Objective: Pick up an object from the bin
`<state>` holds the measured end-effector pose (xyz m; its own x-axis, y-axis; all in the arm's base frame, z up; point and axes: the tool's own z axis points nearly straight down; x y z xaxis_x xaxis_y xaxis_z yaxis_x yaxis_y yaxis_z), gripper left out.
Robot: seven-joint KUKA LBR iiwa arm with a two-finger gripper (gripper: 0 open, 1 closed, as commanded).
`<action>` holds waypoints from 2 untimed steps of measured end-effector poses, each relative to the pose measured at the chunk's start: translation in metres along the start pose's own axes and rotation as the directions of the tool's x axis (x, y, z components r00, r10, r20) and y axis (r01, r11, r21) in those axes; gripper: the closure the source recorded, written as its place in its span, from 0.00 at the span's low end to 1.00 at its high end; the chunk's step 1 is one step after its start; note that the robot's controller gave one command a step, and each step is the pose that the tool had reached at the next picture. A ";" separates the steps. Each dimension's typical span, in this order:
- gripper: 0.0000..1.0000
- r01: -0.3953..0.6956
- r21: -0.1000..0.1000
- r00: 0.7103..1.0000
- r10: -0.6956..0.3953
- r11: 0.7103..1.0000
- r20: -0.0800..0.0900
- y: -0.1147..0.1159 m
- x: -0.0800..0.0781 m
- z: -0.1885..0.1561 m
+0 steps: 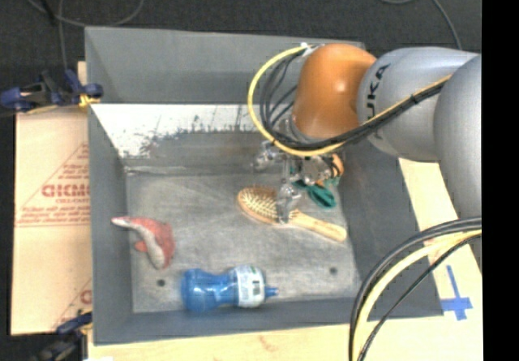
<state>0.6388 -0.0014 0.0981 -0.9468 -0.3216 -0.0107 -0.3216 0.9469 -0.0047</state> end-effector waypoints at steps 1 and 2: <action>1.00 0.132 -0.008 0.991 -0.132 0.991 -0.005 -0.001 0.003 0.020; 1.00 0.131 -0.008 0.991 -0.131 0.991 -0.005 -0.001 0.003 0.020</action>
Offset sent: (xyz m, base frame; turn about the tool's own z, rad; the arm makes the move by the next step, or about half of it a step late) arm 0.0000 0.0000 0.0000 0.0000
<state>0.6367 -0.0032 0.0776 -0.8964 -0.4431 -0.0050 -0.4432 0.8964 0.0018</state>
